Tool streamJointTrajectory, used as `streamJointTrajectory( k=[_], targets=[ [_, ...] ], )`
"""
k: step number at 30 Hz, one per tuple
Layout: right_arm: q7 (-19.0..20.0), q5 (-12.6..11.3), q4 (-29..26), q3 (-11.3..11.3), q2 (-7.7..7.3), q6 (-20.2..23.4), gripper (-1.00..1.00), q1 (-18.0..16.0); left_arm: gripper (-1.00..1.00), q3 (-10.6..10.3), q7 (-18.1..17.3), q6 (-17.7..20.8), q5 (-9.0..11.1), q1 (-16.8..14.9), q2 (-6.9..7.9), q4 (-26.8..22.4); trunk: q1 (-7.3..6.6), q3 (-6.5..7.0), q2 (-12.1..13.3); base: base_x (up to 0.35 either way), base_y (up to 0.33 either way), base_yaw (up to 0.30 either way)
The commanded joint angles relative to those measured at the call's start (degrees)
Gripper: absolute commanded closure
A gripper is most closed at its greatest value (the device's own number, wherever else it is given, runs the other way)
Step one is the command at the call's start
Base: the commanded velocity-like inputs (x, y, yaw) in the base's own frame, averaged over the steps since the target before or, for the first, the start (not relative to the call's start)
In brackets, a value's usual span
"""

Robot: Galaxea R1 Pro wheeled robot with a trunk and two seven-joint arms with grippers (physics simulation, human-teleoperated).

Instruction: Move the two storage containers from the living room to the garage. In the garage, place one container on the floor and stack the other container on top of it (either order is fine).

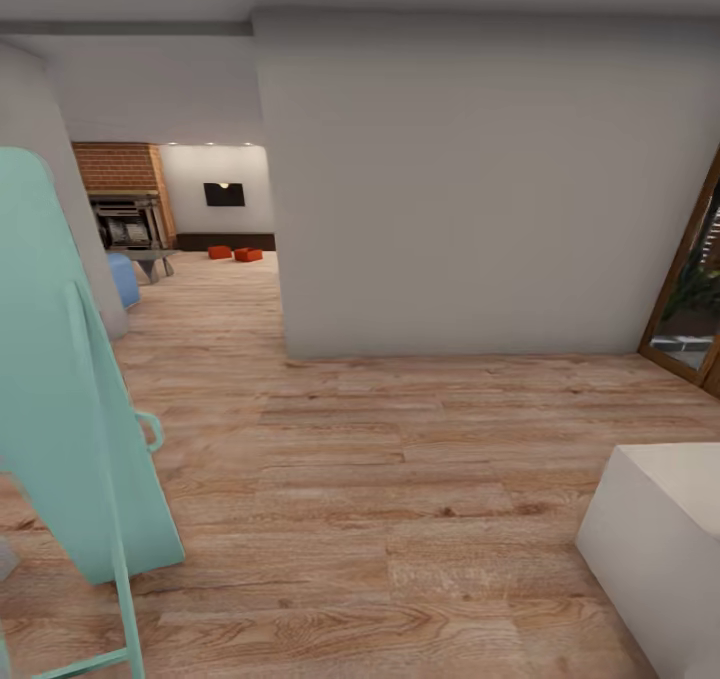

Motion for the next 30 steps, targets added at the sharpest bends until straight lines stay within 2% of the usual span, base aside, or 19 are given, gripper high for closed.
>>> streamJointTrajectory(
  k=[1,10,25,30],
  targets=[
    [0.14,-0.57,0.17,0.48,0.03,-0.44,-1.00,-0.06,-1.00,0.27,0.04,0.08,0.45,-0.01,0.00,-0.41,0.03,-0.06,-0.02,0.322,0.000,0.000],
    [0.13,-0.43,0.15,0.48,0.11,-0.78,-1.00,-0.06,-1.00,0.27,0.22,1.07,0.45,-0.01,0.79,-4.23,0.03,-0.06,-0.02,0.322,0.000,0.000],
    [0.13,-0.28,0.15,0.62,0.06,-0.62,-1.00,-0.06,-1.00,0.27,0.23,1.25,0.45,0.00,0.79,-4.59,0.03,-0.06,-0.02,0.322,0.000,0.000],
    [0.13,0.51,0.15,0.59,0.06,-0.64,-1.00,-0.06,-1.00,0.27,0.23,1.23,0.45,0.00,0.79,-4.54,0.03,-0.06,-0.02,0.322,0.000,0.000]
  ],
)
